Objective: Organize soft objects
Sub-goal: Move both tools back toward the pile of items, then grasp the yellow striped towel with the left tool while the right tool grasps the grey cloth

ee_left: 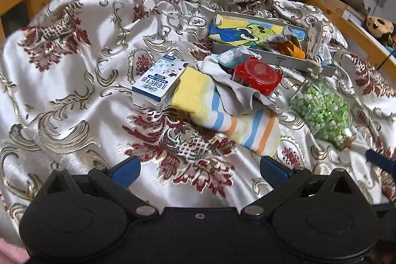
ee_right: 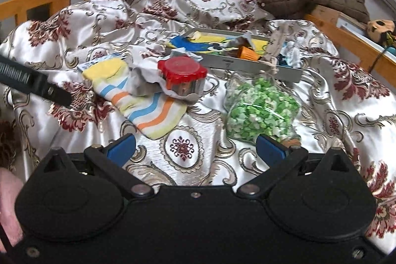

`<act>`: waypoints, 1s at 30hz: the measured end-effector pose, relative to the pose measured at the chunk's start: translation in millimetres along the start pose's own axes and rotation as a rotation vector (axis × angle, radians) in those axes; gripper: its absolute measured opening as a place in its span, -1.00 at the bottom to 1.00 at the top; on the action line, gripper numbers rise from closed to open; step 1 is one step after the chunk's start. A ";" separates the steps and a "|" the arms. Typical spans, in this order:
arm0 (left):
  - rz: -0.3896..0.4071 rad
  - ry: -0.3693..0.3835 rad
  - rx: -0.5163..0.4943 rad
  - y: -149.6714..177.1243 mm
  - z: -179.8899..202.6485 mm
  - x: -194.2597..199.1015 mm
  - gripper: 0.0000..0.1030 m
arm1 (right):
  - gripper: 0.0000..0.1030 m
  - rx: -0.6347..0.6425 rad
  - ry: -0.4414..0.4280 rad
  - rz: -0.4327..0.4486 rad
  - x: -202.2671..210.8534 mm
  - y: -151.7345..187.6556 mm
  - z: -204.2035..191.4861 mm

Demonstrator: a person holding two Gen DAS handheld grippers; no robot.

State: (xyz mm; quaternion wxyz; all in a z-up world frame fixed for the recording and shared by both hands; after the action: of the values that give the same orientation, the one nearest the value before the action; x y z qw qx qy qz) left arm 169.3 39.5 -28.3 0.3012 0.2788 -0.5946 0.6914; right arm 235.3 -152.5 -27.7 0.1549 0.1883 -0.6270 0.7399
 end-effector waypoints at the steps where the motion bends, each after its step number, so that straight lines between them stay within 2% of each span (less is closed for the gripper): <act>1: -0.003 0.006 0.011 -2.6 -2.0 -2.0 0.98 | 0.99 0.011 -0.001 0.001 1.1 1.6 -0.1; 9: -0.017 0.074 0.105 -26.2 -15.2 -26.6 0.98 | 0.99 0.051 -0.041 0.048 -20.9 -5.7 -6.9; 20: -0.019 0.113 0.080 -51.4 -21.5 -60.9 0.98 | 0.99 0.104 -0.123 0.155 -60.7 -28.2 -19.1; 30: -0.032 0.151 0.119 -61.0 -30.6 -79.2 0.92 | 0.98 0.095 -0.195 0.135 -107.0 -41.5 -29.7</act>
State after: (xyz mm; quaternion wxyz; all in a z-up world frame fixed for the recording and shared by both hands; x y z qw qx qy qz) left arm 266.6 69.8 -51.5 0.3392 0.2526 -0.5234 0.7397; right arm 346.4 -115.6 -46.5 0.0343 0.2238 -0.6146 0.7557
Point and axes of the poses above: each gripper's, at about its wrist camera, not at the fingertips, and x roughly against the way its jaws point, z to its right, y to its underside, the point moved 2 cm from there along -x, roughly the way its jaws point, and after that the axes turned 5 degrees about -x, right-handed, at the moved point
